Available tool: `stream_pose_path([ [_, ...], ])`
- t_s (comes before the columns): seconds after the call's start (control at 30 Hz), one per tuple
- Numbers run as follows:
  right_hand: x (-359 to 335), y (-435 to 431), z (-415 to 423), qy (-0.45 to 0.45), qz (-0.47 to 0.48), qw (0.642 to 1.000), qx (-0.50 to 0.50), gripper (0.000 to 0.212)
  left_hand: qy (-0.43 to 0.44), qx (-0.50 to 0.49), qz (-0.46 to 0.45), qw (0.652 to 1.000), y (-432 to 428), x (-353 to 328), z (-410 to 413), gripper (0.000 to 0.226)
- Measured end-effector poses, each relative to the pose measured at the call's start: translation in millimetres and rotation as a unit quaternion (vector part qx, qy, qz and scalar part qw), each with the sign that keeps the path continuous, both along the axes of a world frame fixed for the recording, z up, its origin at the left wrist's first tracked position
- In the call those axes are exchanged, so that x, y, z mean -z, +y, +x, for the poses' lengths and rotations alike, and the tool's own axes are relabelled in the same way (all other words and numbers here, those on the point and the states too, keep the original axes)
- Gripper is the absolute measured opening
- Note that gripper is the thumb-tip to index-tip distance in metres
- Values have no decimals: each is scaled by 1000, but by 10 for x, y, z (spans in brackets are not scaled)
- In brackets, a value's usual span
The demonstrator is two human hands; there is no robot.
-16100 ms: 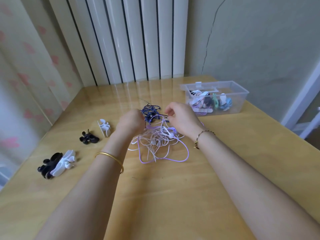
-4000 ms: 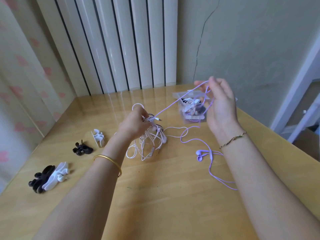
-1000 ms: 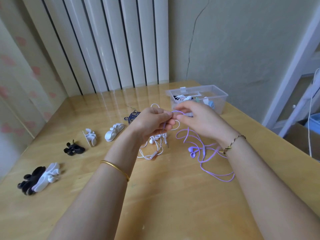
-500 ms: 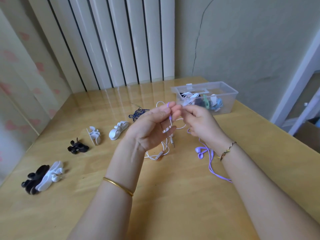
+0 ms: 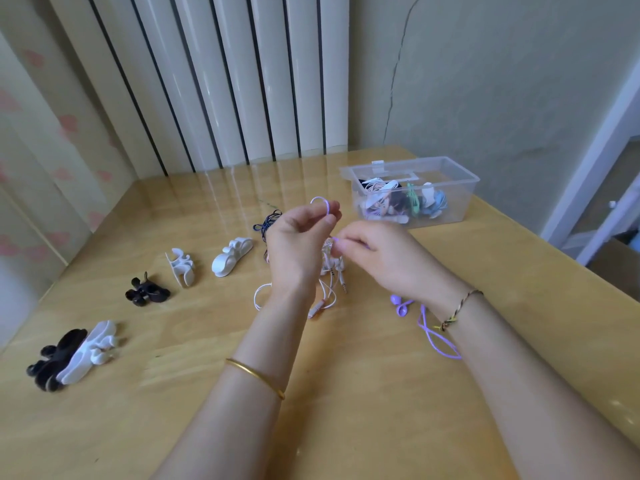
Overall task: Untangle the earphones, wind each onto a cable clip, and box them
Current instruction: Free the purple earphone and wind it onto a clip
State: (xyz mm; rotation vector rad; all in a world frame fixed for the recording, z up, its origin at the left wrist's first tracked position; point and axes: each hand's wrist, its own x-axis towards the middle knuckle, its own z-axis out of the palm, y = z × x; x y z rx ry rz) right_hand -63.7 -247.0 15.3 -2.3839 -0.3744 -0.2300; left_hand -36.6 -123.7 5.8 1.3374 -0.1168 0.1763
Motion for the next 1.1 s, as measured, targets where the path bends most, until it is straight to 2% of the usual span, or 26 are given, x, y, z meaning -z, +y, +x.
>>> stream_pose_path([
  [0.07,-106,-48,-2,-36,-19,998,38,17,-48,-4,115,992,13,12,18,17],
  [0.13,-191,-95,7,-76,-55,993,75,15,-71,26,180,981,29,-8,19,18],
  [0.33,-193,-114,76,-167,-51,978,113,15,-34,130,147,980,98,-106,-2,33],
  [0.53,-120,-89,85,-226,-70,959,153,17,-4,197,173,965,140,-125,-5,29],
  [0.6,-102,-115,121,-209,-16,967,146,13,-5,220,166,961,142,-149,-19,29],
  [0.7,-43,-143,185,-150,141,973,102,14,2,235,132,963,142,-172,-24,28],
  [0.77,8,-130,202,-112,182,973,86,15,18,220,93,971,143,-189,-24,26],
  [0.93,65,-81,147,-17,162,986,37,22,106,175,-86,975,122,-227,-29,21],
  [1.03,49,-16,69,25,99,995,-15,36,96,118,-137,979,110,-226,-30,17],
  [1.1,12,18,16,47,69,996,-45,41,69,79,-138,985,110,-223,-43,16],
])
